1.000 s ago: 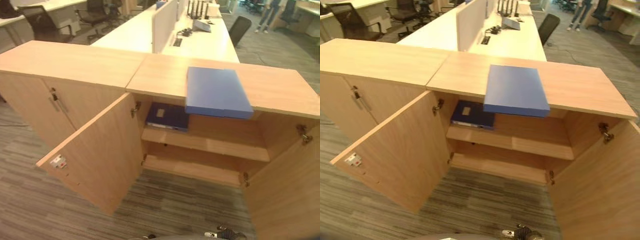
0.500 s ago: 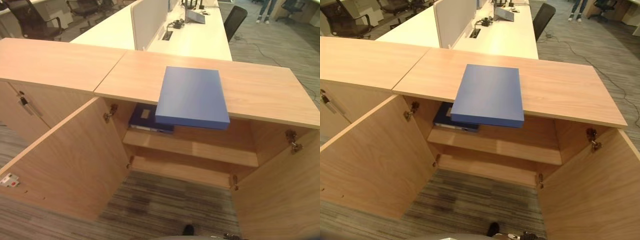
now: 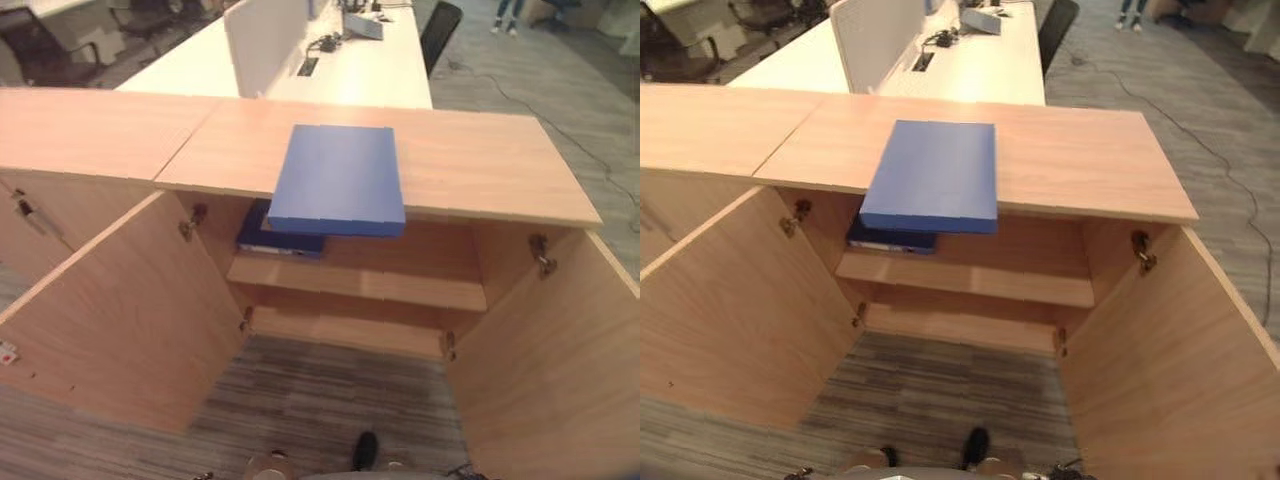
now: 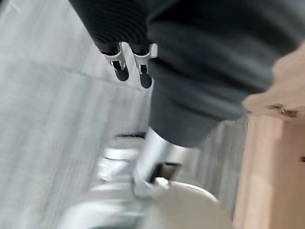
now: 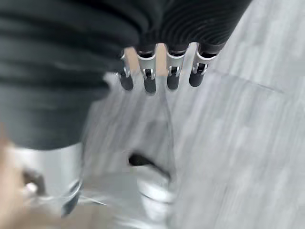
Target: Put the empty folder in the office cabinet
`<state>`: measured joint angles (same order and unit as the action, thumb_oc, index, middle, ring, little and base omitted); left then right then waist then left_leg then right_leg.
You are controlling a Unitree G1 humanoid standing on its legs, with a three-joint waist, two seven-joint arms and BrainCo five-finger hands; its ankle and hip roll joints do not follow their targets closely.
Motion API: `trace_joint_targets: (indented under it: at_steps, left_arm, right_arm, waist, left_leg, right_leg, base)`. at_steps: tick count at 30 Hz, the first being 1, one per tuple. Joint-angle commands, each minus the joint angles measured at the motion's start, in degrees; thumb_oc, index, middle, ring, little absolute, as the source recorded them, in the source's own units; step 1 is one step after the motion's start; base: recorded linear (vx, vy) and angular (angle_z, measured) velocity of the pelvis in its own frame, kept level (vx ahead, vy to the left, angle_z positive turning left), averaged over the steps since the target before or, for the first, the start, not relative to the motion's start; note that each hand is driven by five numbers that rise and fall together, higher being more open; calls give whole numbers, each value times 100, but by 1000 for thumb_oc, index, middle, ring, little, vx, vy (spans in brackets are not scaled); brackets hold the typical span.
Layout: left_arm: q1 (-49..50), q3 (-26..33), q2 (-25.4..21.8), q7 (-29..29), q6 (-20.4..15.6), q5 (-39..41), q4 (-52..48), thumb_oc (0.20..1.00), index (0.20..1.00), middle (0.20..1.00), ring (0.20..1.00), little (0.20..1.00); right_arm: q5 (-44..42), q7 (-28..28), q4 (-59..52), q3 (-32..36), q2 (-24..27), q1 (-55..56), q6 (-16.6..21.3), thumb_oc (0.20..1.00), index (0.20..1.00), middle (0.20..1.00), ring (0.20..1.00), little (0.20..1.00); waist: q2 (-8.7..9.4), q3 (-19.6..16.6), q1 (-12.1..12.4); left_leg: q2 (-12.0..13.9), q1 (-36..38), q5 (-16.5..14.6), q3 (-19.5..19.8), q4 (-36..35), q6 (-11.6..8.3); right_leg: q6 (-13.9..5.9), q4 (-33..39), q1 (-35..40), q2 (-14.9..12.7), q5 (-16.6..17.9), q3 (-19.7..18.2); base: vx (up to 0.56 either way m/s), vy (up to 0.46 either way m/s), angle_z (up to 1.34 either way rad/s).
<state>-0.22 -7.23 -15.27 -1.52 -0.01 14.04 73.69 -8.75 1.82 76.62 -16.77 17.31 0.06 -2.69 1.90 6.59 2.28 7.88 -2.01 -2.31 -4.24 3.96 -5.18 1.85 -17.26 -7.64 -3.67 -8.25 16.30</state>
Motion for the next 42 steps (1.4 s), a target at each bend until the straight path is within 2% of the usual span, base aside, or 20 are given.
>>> trace_joint_targets:
  at_steps: [1,3,6,8,12,16,17,19,20,21,24,27,28,30,32,37,38,39,40,42]
  left_arm:
    - [-144,-282,423,233,-122,-19,-219,1000,1000,1000,1000,1000]
    - [-146,-357,422,241,-120,-120,-245,1000,1000,1000,1000,1000]
    - [-62,-442,349,215,-159,57,-967,1000,1000,1000,1000,1000]
    - [114,-432,200,172,-178,164,-1910,1000,1000,1000,1000,1000]
    - [809,-93,-279,196,-211,354,-4463,1000,1000,1000,1000,1000]
    - [1334,389,-481,107,-368,105,-6172,1000,1000,1000,1000,1000]
    - [1357,399,-483,109,-351,103,-6202,1000,1000,1000,1000,1000]
    - [1564,803,-626,-62,-511,-344,-7266,1000,1000,1000,1000,1000]
    - [1573,810,-626,-60,-501,-347,-7282,1000,1000,1000,1000,1000]
    - [1638,1154,-698,-353,-655,-783,-7964,1000,1000,1000,1000,1000]
    - [1528,1537,-757,-1081,-883,-1663,-8590,1000,1000,1000,1000,1000]
    - [1252,1750,-883,-1829,-940,-2473,-8925,1000,1000,1000,1000,1000]
    - [935,1739,-1012,-2256,-914,-2902,-9031,1000,1000,1000,1000,1000]
    - [906,1721,-1019,-2282,-913,-2924,-9009,1000,1000,1000,1000,1000]
    - [309,1512,-1311,-2602,-877,-3530,-9079,1000,1000,1000,1000,1000]
    - [-804,767,-1864,-2553,-832,-4360,-8914,1000,1000,1000,1000,1000]
    - [-1324,348,-2035,-2451,-829,-4586,-8789,1000,1000,1000,1000,1000]
    - [-1349,329,-2036,-2461,-832,-4587,-8770,1000,1000,1000,1000,1000]
    - [-1832,-87,-2157,-2376,-843,-4828,-8659,1000,1000,1000,1000,1000]
    - [-2254,-460,-2221,-2309,-838,-4984,-8525,1000,1000,1000,1000,1000]
  right_arm:
    - [-14,-14,73,34,-53,-129,97,1000,1000,1000,1000,1000]
    - [46,-10,70,5,-50,-130,94,1000,1000,1000,1000,1000]
    - [210,-30,20,-86,-53,-114,72,1000,1000,1000,1000,1000]
    - [268,-48,-67,-110,-51,-94,77,1000,1000,1000,1000,1000]
    - [388,-54,-336,-47,-16,-51,72,1000,1000,1000,1000,1000]
    - [428,-70,-381,73,-61,25,41,1000,1000,1000,1000,1000]
    - [428,-70,-382,67,-64,30,40,1000,1000,1000,1000,1000]
    - [414,-78,-402,103,-129,135,48,1000,1000,1000,1000,1000]
    - [414,-78,-402,100,-132,133,48,1000,1000,1000,1000,1000]
    - [403,-102,-453,86,-207,219,62,1000,1000,1000,1000,1000]
    - [318,-195,-518,-1,-339,325,125,1000,1000,1000,1000,1000]
    - [292,-315,-526,-95,-440,371,200,1000,1000,1000,1000,1000]
    - [316,-376,-464,-177,-480,358,217,1000,1000,1000,1000,1000]
    - [316,-379,-456,-169,-490,344,220,1000,1000,1000,1000,1000]
    - [333,-461,-354,-259,-536,229,249,1000,1000,1000,1000,1000]
    - [452,-496,-232,-401,-511,10,248,1000,1000,1000,1000,1000]
    - [489,-490,-198,-441,-470,-40,237,1000,1000,1000,1000,1000]
    - [490,-490,-196,-429,-473,-44,237,1000,1000,1000,1000,1000]
    - [488,-490,-167,-454,-440,-75,237,1000,1000,1000,1000,1000]
    - [476,-498,-167,-459,-421,-103,237,1000,1000,1000,1000,1000]
  waist:
    - [113,-159,11]
    - [75,-217,-13]
    - [-10,-287,-23]
    - [-33,-285,3]
    - [-52,-232,86]
    - [-20,-191,178]
    - [-17,-194,176]
    - [12,-150,230]
    - [21,-156,225]
    - [64,-145,251]
    - [135,-136,274]
    - [195,-149,274]
    - [224,-169,251]
    - [230,-156,256]
    - [244,-207,214]
    - [223,-289,109]
    - [202,-336,37]
    - [204,-329,48]
    - [176,-376,-35]
    - [154,-391,-88]
  left_leg:
    - [-405,426,267,-89,-475,197]
    - [-430,542,301,-106,-664,203]
    - [-476,721,286,-122,-896,213]
    - [-494,754,250,-107,-896,223]
    - [-506,771,193,-47,-896,240]
    - [-498,774,165,-36,-896,238]
    - [-499,777,164,-38,-896,238]
    - [-486,823,103,-16,-896,228]
    - [-495,803,126,-15,-896,232]
    - [-489,819,98,-12,-896,219]
    - [-473,835,78,-10,-896,196]
    - [-459,841,72,-17,-896,169]
    - [-453,861,68,-23,-896,150]
    - [-453,863,68,-22,-896,149]
    - [-437,902,50,-49,-896,129]
    - [-443,985,3,-104,-896,122]
    - [-447,1012,-13,-138,-896,122]
    - [-448,1013,-13,-139,-896,122]
    - [-450,1049,-23,-171,-896,122]
    - [-455,1074,-33,-188,-896,128]
  right_leg:
    - [-641,2022,1202,-177,991,82]
    - [-671,2098,1229,-176,1024,72]
    - [-740,2226,1310,-195,1076,57]
    - [-765,2226,1328,-205,1066,46]
    - [-824,2226,1343,-243,1052,90]
    - [-861,2226,1366,-262,1051,119]
    - [-861,2226,1369,-262,1050,117]
    - [-866,2226,1409,-255,1031,122]
    - [-865,2226,1391,-264,1047,123]
    - [-871,2226,1407,-265,1039,137]
    - [-870,2226,1424,-256,1019,150]
    - [-879,2226,1430,-248,1015,153]
    - [-887,2226,1449,-244,1013,167]
    - [-887,2226,1452,-244,1011,169]
    - [-899,2226,1477,-246,1015,155]
    - [-915,2226,1518,-246,1028,105]
    - [-920,2226,1536,-245,1028,86]
    - [-920,2226,1536,-246,1028,86]
    - [-921,2226,1548,-241,1031,59]
    - [-926,2226,1555,-241,1044,30]
  base:
    - [91,101,44]
    - [68,77,-1]
    - [42,81,16]
    - [23,48,24]
    - [3,16,-1]
    - [0,-2,0]
    - [0,0,0]
    - [0,0,0]
    - [0,0,0]
    - [0,0,0]
    - [7,-34,0]
    - [-5,-36,0]
    - [4,-33,0]
    - [0,0,0]
    - [0,0,0]
    - [0,0,0]
    - [0,0,0]
    - [0,0,0]
    - [23,22,-5]
    - [16,19,-16]
